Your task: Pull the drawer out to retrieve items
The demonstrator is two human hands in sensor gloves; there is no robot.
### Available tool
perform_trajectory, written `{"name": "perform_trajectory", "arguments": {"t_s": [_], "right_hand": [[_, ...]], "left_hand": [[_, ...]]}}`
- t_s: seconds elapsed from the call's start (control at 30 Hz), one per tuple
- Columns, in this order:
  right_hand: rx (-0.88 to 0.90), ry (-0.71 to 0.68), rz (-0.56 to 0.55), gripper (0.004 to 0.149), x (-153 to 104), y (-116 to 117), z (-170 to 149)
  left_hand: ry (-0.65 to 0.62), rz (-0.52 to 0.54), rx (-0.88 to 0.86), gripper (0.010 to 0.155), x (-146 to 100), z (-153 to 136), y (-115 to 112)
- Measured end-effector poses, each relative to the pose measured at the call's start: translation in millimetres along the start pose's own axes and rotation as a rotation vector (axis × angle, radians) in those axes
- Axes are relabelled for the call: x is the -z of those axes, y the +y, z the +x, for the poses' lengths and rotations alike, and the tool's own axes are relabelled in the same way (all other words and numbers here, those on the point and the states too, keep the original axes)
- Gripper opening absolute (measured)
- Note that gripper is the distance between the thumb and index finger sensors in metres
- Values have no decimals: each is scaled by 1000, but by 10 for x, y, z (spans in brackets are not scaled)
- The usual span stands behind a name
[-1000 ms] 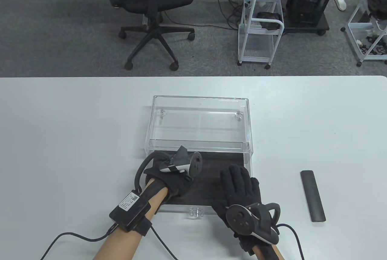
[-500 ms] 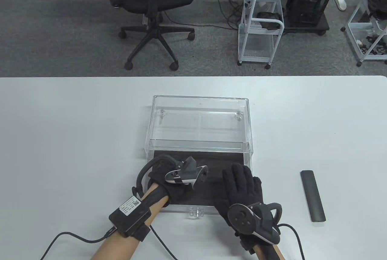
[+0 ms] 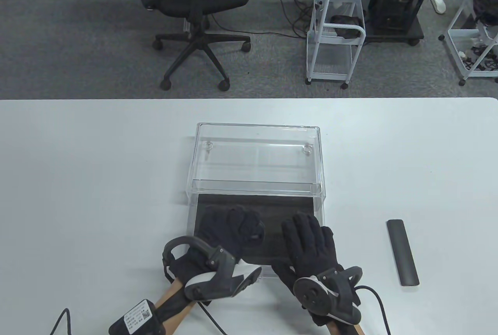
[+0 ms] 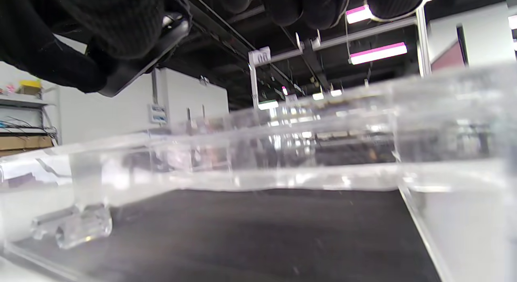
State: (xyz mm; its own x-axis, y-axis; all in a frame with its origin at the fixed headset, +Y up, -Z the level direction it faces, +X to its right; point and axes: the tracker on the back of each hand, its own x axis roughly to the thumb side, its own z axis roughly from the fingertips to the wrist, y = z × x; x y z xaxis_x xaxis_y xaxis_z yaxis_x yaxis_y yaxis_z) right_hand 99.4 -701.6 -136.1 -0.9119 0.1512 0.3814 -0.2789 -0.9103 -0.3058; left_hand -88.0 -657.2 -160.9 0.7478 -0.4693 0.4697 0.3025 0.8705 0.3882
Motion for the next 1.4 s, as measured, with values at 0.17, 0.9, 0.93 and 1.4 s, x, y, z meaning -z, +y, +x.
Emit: {"name": "perform_trajectory", "arguments": {"t_s": [0.17,0.9,0.93,1.4], "right_hand": [[-105,-117,-64,97,-24,40,207],[-324,-242,-248,98,-83,7,418],[-313,-209,-262,98,-69,-24,357],[-111,628,-198,98,-102,-253,-1156]], "left_hand": [[44,132,-57,103,-205,104,-3],[17,185,-223,103,-487,224,-156],[23,193,-250,103,-496,198,-167],[82,190,-349,100,-500,82,-245]]}}
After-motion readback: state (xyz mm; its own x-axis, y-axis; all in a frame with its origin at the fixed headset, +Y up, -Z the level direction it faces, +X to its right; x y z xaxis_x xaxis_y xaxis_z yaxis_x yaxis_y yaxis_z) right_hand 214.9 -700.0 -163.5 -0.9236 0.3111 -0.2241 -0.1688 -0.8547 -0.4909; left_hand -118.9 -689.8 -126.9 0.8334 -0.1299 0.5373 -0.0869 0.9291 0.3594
